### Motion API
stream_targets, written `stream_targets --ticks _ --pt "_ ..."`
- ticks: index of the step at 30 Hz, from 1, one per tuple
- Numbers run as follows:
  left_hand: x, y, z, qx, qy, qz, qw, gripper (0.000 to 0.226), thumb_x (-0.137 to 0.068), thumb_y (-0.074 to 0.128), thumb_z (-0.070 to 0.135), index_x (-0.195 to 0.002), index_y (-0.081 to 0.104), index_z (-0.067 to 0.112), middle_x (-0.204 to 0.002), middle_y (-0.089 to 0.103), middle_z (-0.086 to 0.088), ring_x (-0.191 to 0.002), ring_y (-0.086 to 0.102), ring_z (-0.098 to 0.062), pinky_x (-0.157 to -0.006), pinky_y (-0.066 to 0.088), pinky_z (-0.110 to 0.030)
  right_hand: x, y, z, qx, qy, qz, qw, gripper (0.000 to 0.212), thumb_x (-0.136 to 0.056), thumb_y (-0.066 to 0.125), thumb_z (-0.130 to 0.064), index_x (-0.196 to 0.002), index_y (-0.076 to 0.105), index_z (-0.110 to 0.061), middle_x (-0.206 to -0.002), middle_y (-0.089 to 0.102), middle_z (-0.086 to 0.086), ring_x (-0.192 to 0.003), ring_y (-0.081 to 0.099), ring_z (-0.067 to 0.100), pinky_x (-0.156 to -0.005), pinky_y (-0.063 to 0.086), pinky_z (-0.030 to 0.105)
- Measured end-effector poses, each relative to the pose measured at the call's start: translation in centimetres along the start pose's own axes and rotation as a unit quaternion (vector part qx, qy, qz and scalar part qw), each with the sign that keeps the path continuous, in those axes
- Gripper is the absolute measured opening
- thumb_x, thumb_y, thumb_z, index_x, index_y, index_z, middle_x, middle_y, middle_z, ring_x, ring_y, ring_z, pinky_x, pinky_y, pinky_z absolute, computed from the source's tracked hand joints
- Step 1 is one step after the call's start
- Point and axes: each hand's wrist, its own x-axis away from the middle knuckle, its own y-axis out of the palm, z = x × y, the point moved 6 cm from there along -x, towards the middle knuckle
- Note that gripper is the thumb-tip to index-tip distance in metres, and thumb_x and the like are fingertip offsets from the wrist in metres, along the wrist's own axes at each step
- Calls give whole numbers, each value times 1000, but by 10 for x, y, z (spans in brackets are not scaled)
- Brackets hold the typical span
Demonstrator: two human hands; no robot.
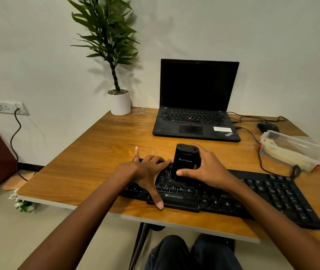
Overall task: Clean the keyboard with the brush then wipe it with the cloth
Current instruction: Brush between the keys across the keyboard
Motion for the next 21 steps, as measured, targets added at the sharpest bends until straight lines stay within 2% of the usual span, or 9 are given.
stream_targets --ticks 3,6,9,11,13,15,19,21 --pt "-1 1 -1 7 0 -1 1000 133 -59 75 65 -147 -20 34 -158 -5 6 -144 -17 -21 -92 -32 -63 11 -11 16 -7 37 -26 999 67 -68 80 -21 -124 43 -18 -100 52 -17 -96 53 2 -73 44 7" --pt "-1 1 -1 2 -4 -2 1000 133 -58 75 65 -146 -20 35 -158 -5 6 -144 -16 -22 -94 -31 -65 11 -26 16 42 40 -68 996 63 -69 79 -24 -119 43 -25 -98 48 -23 -96 50 0 -72 41 5" --pt "-2 -1 0 -9 -6 -1 1000 133 -57 75 67 -146 -20 36 -158 -3 6 -145 -15 -23 -96 -29 -67 4 -25 6 46 19 -41 998 64 -67 81 -26 -121 46 -24 -102 52 -17 -98 52 3 -76 42 9" --pt "-1 -1 1 -17 -7 -3 1000 133 -58 74 67 -146 -21 36 -158 -3 5 -145 -14 -24 -97 -27 -69 4 -17 5 12 19 -14 1000 62 -67 81 -25 -117 45 -27 -100 52 -21 -93 52 -4 -73 44 8" --pt "0 -2 1 -19 -8 -5 1000 133 -59 74 67 -146 -21 35 -158 -4 5 -145 -14 -25 -98 -25 -70 10 -13 11 -9 29 -14 999 62 -68 80 -22 -115 40 -29 -97 49 -25 -89 50 -9 -69 43 5" --pt "0 -1 1 -16 -7 -8 1000 132 -59 74 67 -146 -21 36 -158 -5 5 -145 -14 -26 -97 -26 -70 17 -21 20 -14 52 -31 998 63 -68 79 -20 -117 39 -27 -97 47 -24 -92 49 -4 -69 42 6" --pt "0 -3 1 -21 -11 -10 1000 133 -58 74 66 -146 -20 36 -159 -5 4 -145 -14 -27 -96 -28 -69 13 -36 14 59 53 -86 993 61 -69 79 -24 -116 42 -29 -98 47 -25 -90 48 -9 -68 39 0" --pt "0 -4 3 -32 -14 -12 999 133 -58 74 67 -146 -21 36 -159 -4 4 -145 -13 -27 -97 -25 -70 6 -34 5 81 32 -61 994 63 -69 80 -26 -121 45 -24 -100 48 -19 -92 47 -3 -68 37 1"
